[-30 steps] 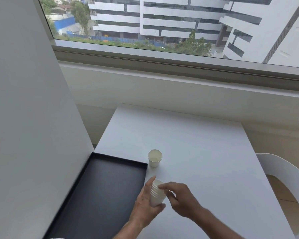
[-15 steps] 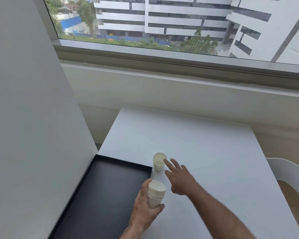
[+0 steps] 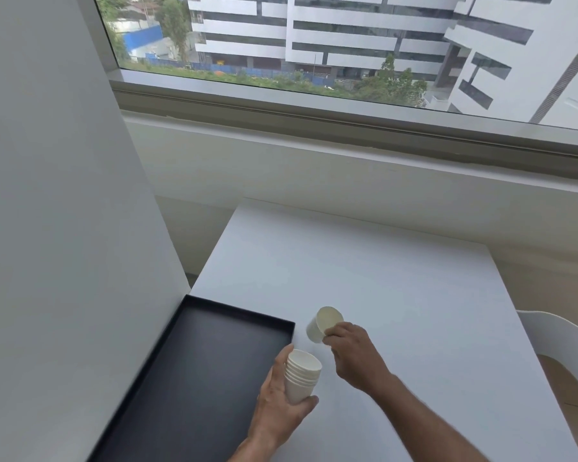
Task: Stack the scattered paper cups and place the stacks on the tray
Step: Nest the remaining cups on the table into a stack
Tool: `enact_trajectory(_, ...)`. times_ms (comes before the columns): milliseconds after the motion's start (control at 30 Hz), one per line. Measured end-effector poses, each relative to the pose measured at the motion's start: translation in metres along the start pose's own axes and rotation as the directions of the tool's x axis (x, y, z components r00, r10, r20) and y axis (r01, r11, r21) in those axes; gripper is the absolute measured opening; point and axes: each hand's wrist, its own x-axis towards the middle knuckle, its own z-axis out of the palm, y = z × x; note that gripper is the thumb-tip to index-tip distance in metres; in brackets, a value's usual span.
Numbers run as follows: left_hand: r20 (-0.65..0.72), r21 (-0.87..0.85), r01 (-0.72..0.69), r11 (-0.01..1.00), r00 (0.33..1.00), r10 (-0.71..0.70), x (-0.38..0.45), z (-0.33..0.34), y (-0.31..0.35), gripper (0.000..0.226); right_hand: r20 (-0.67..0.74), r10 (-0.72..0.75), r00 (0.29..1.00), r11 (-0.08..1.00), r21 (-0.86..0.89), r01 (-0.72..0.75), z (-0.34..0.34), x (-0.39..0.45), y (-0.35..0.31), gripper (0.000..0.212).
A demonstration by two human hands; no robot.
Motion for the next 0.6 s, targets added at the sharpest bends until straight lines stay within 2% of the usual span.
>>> enact_trajectory(67, 0.010, -0.002, -0.001, 1.000, 1.000, 0.001, -0.002, -0.001, -0.001, 0.098, -0.188, 0.134, 0.973, 0.960, 0.267, -0.080, -0.006, -0.011, -0.003, 0.025)
enact_trajectory(133, 0.020, -0.004, -0.007, 1.000, 1.000, 0.007, -0.005, -0.001, 0.000, 0.102, -0.235, 0.280, 0.931, 0.874, 0.464, -0.146, -0.012, -0.022, -0.008, 0.025)
enact_trajectory(167, 0.030, 0.000, -0.012, 1.000, 0.999, 0.012, -0.006, -0.001, 0.001, 0.104, -0.233, 0.307, 0.923, 0.845, 0.513, -0.151, -0.016, -0.027, -0.011, 0.026)
enact_trajectory(400, 0.077, -0.002, -0.055, 0.999, 0.996, 0.055, -0.019, -0.003, 0.011, 0.113, -0.102, 0.201, 0.974, 0.777, 0.622, -0.095, -0.034, -0.051, -0.031, 0.028)
enact_trajectory(600, 0.113, -0.052, -0.067, 0.996, 0.991, 0.073, -0.030, -0.003, 0.018, 0.111, -0.015, 0.145, 0.989, 0.767, 0.633, -0.103, -0.031, -0.069, -0.053, 0.035)
